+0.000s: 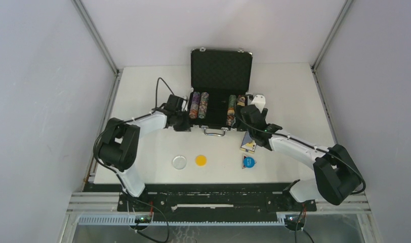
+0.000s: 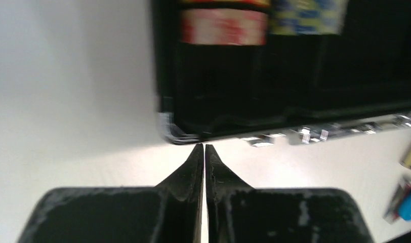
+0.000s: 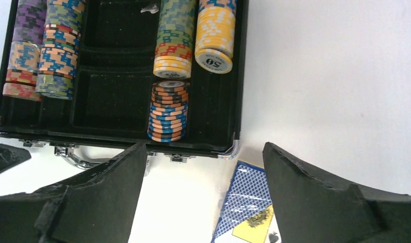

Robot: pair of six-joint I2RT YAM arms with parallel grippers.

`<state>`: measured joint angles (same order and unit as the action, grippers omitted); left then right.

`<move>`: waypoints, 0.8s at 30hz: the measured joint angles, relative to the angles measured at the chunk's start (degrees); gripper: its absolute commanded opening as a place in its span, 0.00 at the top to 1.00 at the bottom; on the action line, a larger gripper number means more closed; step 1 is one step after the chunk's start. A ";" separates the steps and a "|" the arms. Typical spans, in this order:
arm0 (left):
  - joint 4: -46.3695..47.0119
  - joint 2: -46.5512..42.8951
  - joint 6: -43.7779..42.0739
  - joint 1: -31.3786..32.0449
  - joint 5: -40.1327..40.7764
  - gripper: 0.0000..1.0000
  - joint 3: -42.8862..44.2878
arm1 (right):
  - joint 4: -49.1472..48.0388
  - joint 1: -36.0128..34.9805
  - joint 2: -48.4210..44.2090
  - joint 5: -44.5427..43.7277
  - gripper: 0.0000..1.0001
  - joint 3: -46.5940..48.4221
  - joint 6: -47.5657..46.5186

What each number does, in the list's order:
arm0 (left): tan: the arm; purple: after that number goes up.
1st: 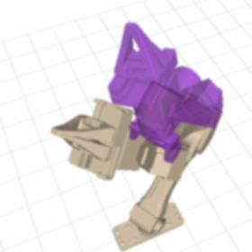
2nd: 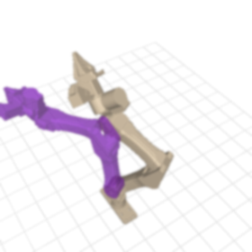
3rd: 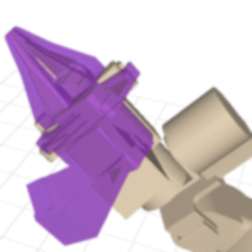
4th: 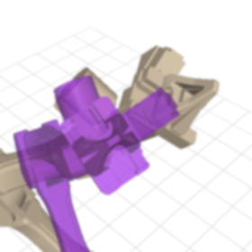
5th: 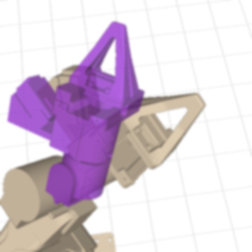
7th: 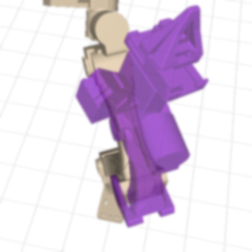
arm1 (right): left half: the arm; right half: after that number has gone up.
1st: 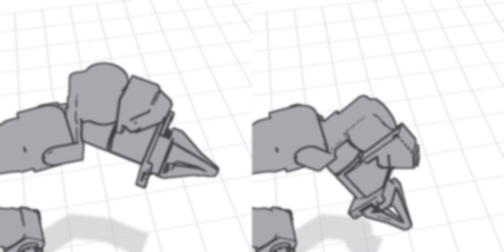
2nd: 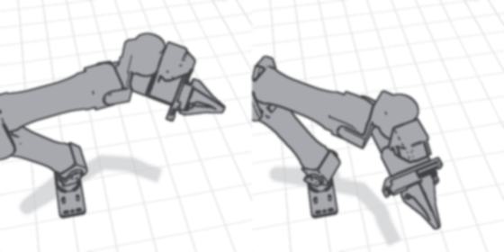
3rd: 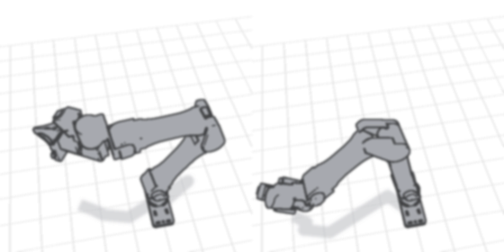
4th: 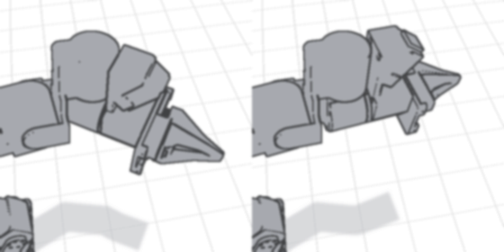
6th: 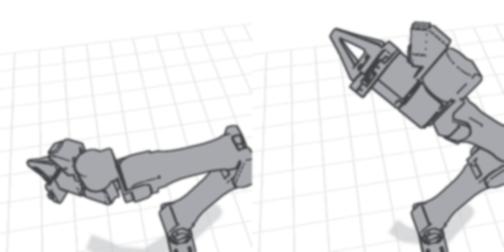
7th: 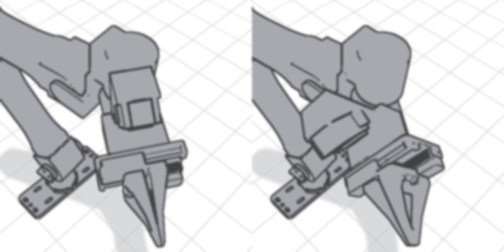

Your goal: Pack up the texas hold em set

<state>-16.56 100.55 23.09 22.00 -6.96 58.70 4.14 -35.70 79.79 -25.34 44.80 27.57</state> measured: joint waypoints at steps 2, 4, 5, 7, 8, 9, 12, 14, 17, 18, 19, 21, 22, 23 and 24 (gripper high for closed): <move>0.70 -0.39 0.46 1.64 -0.87 0.82 -0.15 | 0.79 0.04 -1.38 -0.33 0.01 -0.26 -0.02; 1.62 -1.14 0.85 2.78 -1.51 0.70 -0.48 | 1.40 0.07 -2.19 -0.33 0.00 -1.09 0.39; 1.92 -1.64 1.07 3.04 -1.90 0.62 -0.76 | 1.79 0.04 -2.49 -0.22 0.00 -1.86 0.94; 2.40 -2.91 1.68 3.10 -2.12 0.46 -1.64 | 2.71 -0.13 -2.62 -0.07 0.00 -3.80 2.34; 2.58 -3.76 2.05 3.06 -2.01 0.40 -2.32 | 3.26 -0.35 -2.62 -0.20 0.00 -4.92 2.99; 2.62 -4.87 2.36 3.08 -1.44 0.34 -3.21 | 3.85 -0.74 -2.60 -0.59 0.00 -6.05 3.85; 2.32 -8.57 2.73 3.82 1.22 0.20 -5.77 | 6.47 -3.15 -1.77 -2.82 0.00 -7.80 6.45; 2.29 -10.75 2.99 5.16 3.08 0.17 -6.95 | 7.80 -5.20 0.04 -4.33 0.00 -7.91 8.55; 2.32 -12.52 2.99 7.67 4.31 0.15 -7.37 | 7.91 -6.84 2.16 -7.65 0.06 -7.65 10.36; 2.38 -12.85 2.99 8.57 4.48 0.15 -7.37 | 7.93 -7.06 2.58 -8.39 0.09 -7.54 11.02; 2.40 -13.00 2.99 9.27 4.68 0.14 -7.37 | 8.09 -7.43 2.95 -9.29 0.12 -7.37 11.87; 2.38 -13.05 2.99 10.27 4.90 0.13 -7.37 | 8.50 -8.00 3.50 -10.80 0.15 -7.15 13.35; 2.34 -13.05 2.99 10.54 4.96 0.12 -7.37 | 8.72 -8.26 3.61 -11.45 0.16 -7.10 14.05; 2.34 -13.07 2.99 10.67 5.11 0.11 -7.37 | 9.03 -8.44 3.74 -12.22 0.16 -7.10 14.99; 2.34 -13.14 2.99 10.67 5.25 0.11 -7.37 | 9.20 -8.59 3.82 -12.74 0.13 -7.10 15.74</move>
<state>-14.22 87.42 26.09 32.67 -1.72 51.33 13.34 -44.29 83.61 -38.09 37.69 43.31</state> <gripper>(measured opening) 0.875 0.849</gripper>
